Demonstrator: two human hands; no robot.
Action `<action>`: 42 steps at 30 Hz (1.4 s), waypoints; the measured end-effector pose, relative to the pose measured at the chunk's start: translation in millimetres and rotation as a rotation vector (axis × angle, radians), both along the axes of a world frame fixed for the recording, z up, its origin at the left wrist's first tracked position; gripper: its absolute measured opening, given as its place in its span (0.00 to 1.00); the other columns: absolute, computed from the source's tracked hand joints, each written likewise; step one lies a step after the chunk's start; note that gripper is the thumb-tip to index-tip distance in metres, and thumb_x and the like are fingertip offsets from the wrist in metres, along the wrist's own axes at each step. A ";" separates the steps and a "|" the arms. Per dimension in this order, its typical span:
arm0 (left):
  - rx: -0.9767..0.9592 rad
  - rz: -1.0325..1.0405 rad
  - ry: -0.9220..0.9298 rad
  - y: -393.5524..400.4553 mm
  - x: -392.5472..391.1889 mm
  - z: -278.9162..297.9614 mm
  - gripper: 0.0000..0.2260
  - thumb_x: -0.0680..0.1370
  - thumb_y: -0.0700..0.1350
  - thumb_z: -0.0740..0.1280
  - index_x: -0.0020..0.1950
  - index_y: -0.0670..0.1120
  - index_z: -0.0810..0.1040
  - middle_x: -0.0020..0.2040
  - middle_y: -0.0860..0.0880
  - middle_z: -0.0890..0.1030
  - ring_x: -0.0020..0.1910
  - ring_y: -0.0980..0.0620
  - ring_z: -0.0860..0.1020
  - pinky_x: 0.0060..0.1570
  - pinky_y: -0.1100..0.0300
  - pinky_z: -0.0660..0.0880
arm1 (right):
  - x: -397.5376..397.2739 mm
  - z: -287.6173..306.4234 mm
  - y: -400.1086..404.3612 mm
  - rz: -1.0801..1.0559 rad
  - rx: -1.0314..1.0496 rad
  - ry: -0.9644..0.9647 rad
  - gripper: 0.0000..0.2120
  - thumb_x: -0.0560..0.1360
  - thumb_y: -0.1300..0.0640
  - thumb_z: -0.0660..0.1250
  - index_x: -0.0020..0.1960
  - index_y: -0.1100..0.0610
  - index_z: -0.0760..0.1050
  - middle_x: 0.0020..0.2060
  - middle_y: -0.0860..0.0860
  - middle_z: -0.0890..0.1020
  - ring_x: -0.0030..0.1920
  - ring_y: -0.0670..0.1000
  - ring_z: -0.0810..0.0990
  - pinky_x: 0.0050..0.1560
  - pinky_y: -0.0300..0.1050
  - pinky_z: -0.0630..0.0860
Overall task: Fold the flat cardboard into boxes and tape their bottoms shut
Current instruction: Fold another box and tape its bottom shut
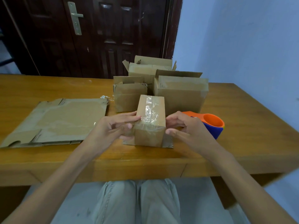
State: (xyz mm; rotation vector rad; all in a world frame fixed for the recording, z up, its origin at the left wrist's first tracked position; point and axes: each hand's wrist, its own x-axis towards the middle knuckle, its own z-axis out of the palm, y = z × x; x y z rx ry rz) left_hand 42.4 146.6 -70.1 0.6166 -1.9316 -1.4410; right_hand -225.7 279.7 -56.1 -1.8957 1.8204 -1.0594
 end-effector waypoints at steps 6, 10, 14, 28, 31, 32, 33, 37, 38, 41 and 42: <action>-0.051 -0.030 0.008 -10.7 -3.7 6.2 0.14 0.76 0.40 0.72 0.61 0.44 0.86 0.65 0.56 0.84 0.62 0.53 0.83 0.50 0.61 0.83 | -6.4 3.9 -6.7 0.052 -0.031 0.199 0.30 0.78 0.50 0.73 0.76 0.36 0.66 0.54 0.31 0.84 0.53 0.35 0.83 0.50 0.32 0.79; -0.185 -0.001 -0.064 -21.1 -5.3 6.2 0.14 0.73 0.42 0.77 0.58 0.50 0.89 0.63 0.54 0.83 0.62 0.52 0.82 0.58 0.56 0.82 | -11.0 9.5 -8.3 0.100 0.030 0.139 0.28 0.77 0.46 0.68 0.76 0.40 0.70 0.59 0.28 0.80 0.60 0.31 0.79 0.54 0.26 0.74; -0.234 -0.008 -0.043 -21.2 -10.1 10.4 0.13 0.70 0.40 0.78 0.54 0.46 0.89 0.60 0.51 0.83 0.55 0.54 0.83 0.49 0.64 0.81 | -17.9 14.0 -10.6 0.133 0.105 0.072 0.28 0.77 0.46 0.71 0.76 0.38 0.70 0.64 0.31 0.80 0.65 0.34 0.77 0.57 0.30 0.77; -0.178 0.009 0.045 -19.1 -15.5 -10.4 0.11 0.72 0.45 0.78 0.54 0.51 0.88 0.51 0.50 0.84 0.52 0.49 0.83 0.42 0.54 0.81 | -15.0 -0.1 -15.7 0.117 -0.030 0.051 0.29 0.77 0.50 0.76 0.76 0.46 0.74 0.59 0.39 0.85 0.55 0.42 0.85 0.43 0.29 0.77; -0.147 0.022 0.054 -16.1 -16.2 -11.8 0.11 0.72 0.46 0.78 0.55 0.53 0.87 0.52 0.49 0.84 0.56 0.46 0.83 0.49 0.38 0.83 | -12.5 -9.5 -16.9 0.080 -0.075 0.012 0.28 0.77 0.49 0.76 0.76 0.45 0.74 0.60 0.39 0.85 0.57 0.47 0.85 0.47 0.34 0.79; -0.142 0.025 0.051 -15.6 -16.2 -11.7 0.12 0.72 0.46 0.78 0.55 0.53 0.87 0.52 0.49 0.84 0.56 0.46 0.83 0.50 0.35 0.82 | -11.5 -12.2 -17.1 0.071 -0.084 -0.010 0.28 0.77 0.48 0.76 0.76 0.45 0.74 0.60 0.39 0.85 0.57 0.48 0.85 0.49 0.36 0.80; -0.141 0.028 0.047 -15.2 -16.5 -11.0 0.12 0.72 0.46 0.78 0.55 0.53 0.87 0.52 0.49 0.84 0.56 0.46 0.83 0.49 0.34 0.82 | -10.5 -13.9 -17.0 0.067 -0.091 -0.032 0.29 0.76 0.48 0.76 0.75 0.45 0.74 0.59 0.39 0.85 0.57 0.48 0.85 0.51 0.39 0.82; -0.141 0.055 0.023 -14.0 -17.8 -10.7 0.11 0.71 0.48 0.79 0.53 0.55 0.87 0.51 0.50 0.84 0.56 0.47 0.82 0.52 0.36 0.82 | -8.5 -18.5 -17.1 0.059 -0.073 -0.113 0.29 0.75 0.43 0.75 0.75 0.42 0.74 0.61 0.39 0.84 0.61 0.48 0.83 0.57 0.45 0.82; -0.133 0.066 0.031 -12.6 -18.9 -11.3 0.11 0.71 0.48 0.79 0.53 0.54 0.87 0.51 0.49 0.84 0.56 0.47 0.83 0.53 0.36 0.82 | -7.5 -18.7 -16.8 0.063 -0.069 -0.131 0.29 0.75 0.43 0.75 0.75 0.41 0.74 0.62 0.38 0.83 0.62 0.47 0.82 0.58 0.44 0.82; -0.106 0.122 0.082 -5.6 -23.6 -12.7 0.12 0.69 0.48 0.79 0.52 0.49 0.87 0.49 0.48 0.84 0.53 0.46 0.83 0.51 0.36 0.83 | -3.7 -19.6 -17.9 0.079 -0.066 -0.176 0.27 0.75 0.46 0.76 0.74 0.42 0.75 0.63 0.37 0.82 0.62 0.45 0.81 0.56 0.38 0.80; -0.108 0.144 0.088 -3.6 -25.1 -13.4 0.13 0.69 0.49 0.79 0.51 0.47 0.87 0.48 0.47 0.84 0.53 0.45 0.83 0.50 0.35 0.82 | -2.7 -19.7 -19.2 0.080 -0.070 -0.178 0.27 0.76 0.48 0.76 0.74 0.44 0.76 0.62 0.37 0.82 0.61 0.46 0.82 0.54 0.36 0.79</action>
